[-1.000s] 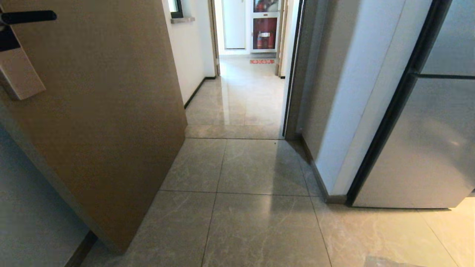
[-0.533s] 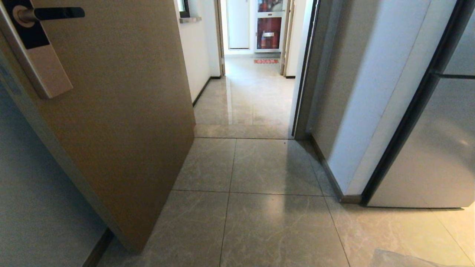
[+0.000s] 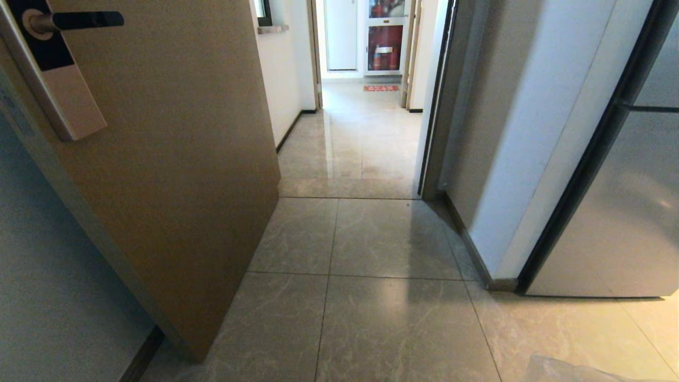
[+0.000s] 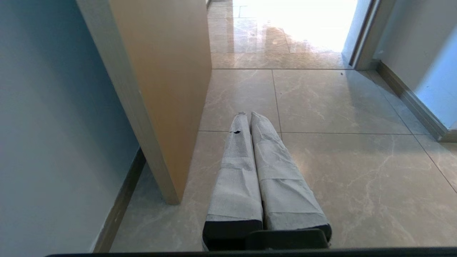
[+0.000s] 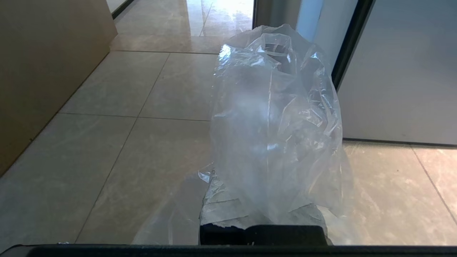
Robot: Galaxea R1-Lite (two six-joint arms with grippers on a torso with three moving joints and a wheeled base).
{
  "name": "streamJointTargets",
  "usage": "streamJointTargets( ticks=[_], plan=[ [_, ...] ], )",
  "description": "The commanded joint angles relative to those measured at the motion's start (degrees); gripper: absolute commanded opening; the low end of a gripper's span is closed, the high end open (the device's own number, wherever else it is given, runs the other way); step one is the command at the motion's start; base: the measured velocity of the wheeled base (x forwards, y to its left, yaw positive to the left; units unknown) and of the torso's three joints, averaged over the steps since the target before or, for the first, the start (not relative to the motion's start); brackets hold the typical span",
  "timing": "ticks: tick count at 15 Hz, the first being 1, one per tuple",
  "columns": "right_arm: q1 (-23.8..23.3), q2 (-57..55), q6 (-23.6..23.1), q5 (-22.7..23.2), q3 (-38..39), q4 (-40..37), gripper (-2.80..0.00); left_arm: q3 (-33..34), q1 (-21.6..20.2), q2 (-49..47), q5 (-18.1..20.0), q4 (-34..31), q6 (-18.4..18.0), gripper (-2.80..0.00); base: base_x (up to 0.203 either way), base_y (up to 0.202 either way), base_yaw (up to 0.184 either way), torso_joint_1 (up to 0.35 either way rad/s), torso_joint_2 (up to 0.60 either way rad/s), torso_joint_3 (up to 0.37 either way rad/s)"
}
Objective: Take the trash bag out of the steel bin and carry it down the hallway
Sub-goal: Put the trash bag at the door
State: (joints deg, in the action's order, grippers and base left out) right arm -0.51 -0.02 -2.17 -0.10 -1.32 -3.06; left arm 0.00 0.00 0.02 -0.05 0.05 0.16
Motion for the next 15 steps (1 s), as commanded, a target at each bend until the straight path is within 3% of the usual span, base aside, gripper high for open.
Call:
streamJointTargets(
  ticks=[1,12,15],
  plan=[
    [0.0,-0.1,0.0,0.0,0.0,0.0,-2.8,0.0,0.0,0.0,0.0,0.0,0.0,-2.8,0.0,0.0,0.0,0.0,0.0,0.0],
    [0.0,-0.1,0.0,0.0,0.0,0.0,-2.8,0.0,0.0,0.0,0.0,0.0,0.0,-2.8,0.0,0.0,0.0,0.0,0.0,0.0],
    [0.0,0.0,0.0,0.0,0.0,0.0,-2.8,0.0,0.0,0.0,0.0,0.0,0.0,-2.8,0.174,-0.053,0.008,0.002,0.0,0.004]
  ],
)
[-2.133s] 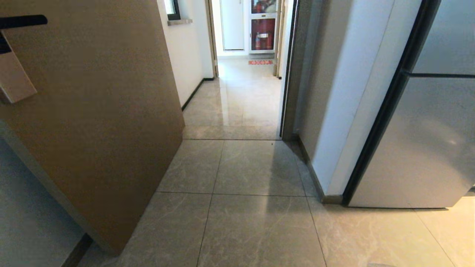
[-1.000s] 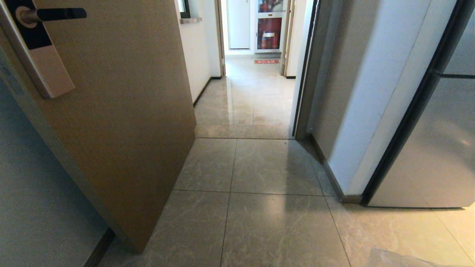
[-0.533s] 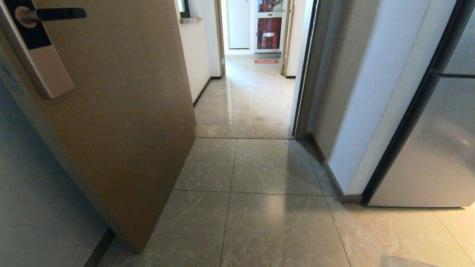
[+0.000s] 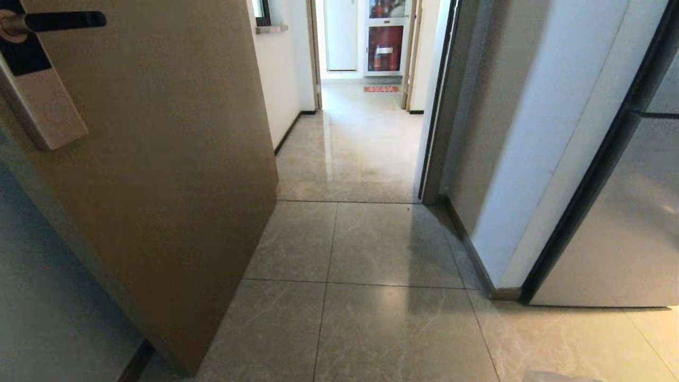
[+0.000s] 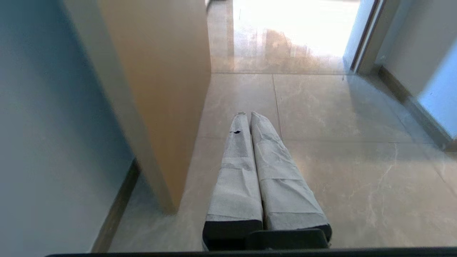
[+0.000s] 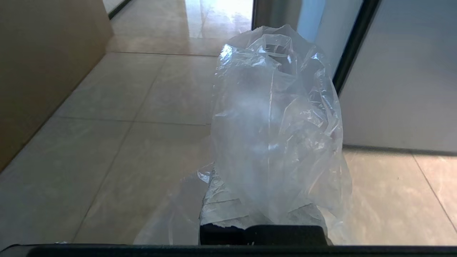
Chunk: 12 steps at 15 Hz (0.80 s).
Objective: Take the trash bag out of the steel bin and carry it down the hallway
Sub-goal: Put the trash bag at the door
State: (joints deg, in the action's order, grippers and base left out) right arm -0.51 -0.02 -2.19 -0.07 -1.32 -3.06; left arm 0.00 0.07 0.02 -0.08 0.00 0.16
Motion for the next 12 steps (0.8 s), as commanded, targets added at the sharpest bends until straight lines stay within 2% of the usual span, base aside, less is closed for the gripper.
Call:
streamJointTargets(
  ticks=[1,6,12],
  plan=[
    [0.0,-0.1,0.0,0.0,0.0,0.0,-2.8,0.0,-0.1,0.0,0.0,0.1,0.0,-2.8,0.207,-0.17,0.006,0.002,0.0,0.003],
    [0.0,-0.1,-0.1,0.0,0.0,0.0,-2.8,0.0,-0.1,0.0,0.0,0.1,0.0,-2.8,0.185,-0.184,0.001,0.004,0.0,0.003],
    [0.0,-0.1,0.0,0.0,0.0,0.0,-2.8,0.0,-0.1,0.0,0.0,0.1,0.0,-2.8,0.006,-0.01,0.002,0.0,0.0,0.0]
  ],
)
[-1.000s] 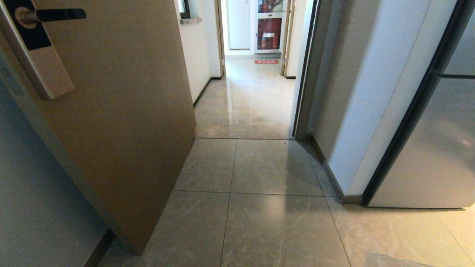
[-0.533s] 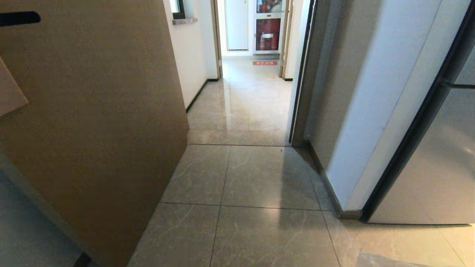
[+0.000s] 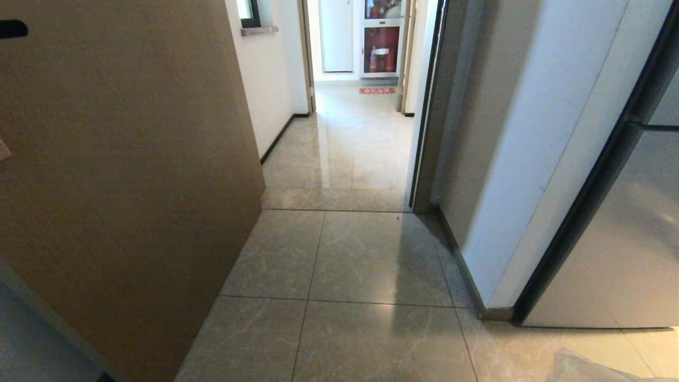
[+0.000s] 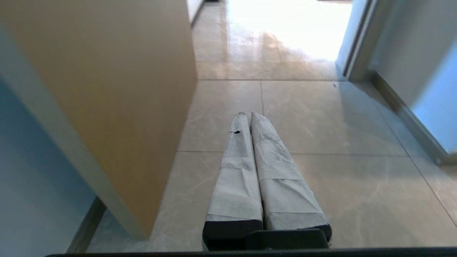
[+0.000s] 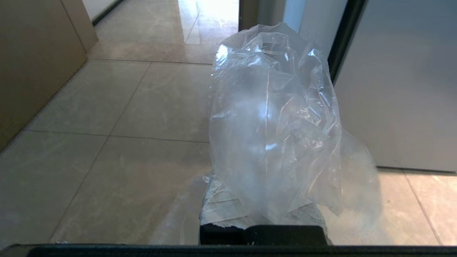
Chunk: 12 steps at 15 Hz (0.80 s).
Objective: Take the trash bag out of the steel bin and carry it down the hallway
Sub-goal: Put the trash bag at the door
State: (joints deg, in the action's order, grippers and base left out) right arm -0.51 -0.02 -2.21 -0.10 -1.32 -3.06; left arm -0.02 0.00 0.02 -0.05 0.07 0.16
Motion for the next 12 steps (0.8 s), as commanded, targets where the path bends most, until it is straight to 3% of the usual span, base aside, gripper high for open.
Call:
streamJointTargets(
  ticks=[1,12],
  plan=[
    [0.0,0.0,0.0,0.0,0.0,0.0,-2.8,0.0,0.0,0.0,0.0,0.0,0.0,-2.8,0.0,0.0,0.0,0.0,0.0,0.0],
    [0.0,0.0,0.0,0.0,0.0,0.0,-2.8,0.0,0.0,0.0,0.0,0.0,0.0,-2.8,0.0,0.0,0.0,0.0,0.0,0.0]
  ],
)
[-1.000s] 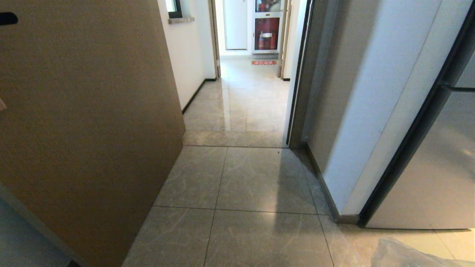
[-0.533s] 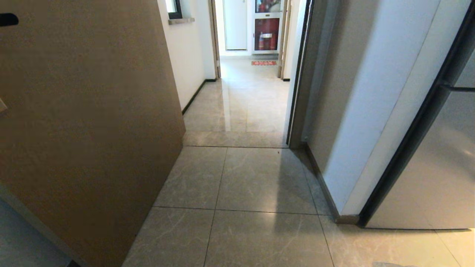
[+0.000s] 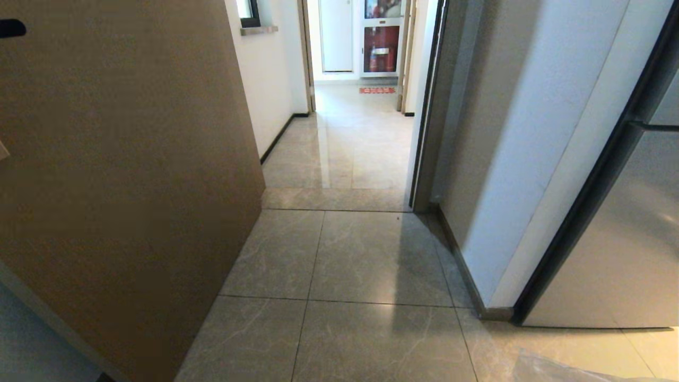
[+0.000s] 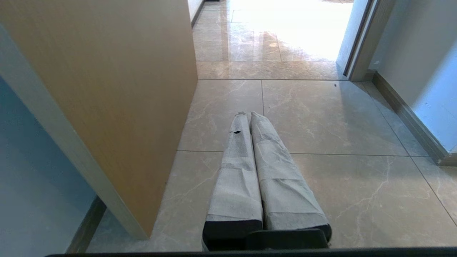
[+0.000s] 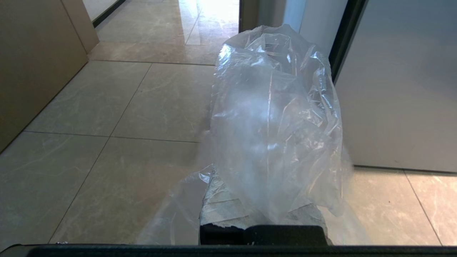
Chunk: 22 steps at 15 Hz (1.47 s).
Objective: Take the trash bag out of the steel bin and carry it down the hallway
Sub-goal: Put the trash bag at the door
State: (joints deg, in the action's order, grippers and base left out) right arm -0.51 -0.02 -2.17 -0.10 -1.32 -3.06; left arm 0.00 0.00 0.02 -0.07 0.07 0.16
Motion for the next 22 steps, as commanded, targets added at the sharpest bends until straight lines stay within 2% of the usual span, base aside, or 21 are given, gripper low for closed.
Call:
streamJointTargets(
  ticks=[1,22],
  plan=[
    [0.1,-0.1,-0.1,0.0,0.0,0.0,-2.8,0.0,0.0,0.0,0.0,0.0,0.0,-2.8,0.0,0.0,0.0,0.0,0.0,0.0],
    [0.0,-0.1,0.0,0.0,0.0,0.0,-2.8,0.0,0.0,0.0,0.0,0.0,-0.1,-2.8,0.0,0.0,0.0,0.0,0.0,0.0]
  ],
)
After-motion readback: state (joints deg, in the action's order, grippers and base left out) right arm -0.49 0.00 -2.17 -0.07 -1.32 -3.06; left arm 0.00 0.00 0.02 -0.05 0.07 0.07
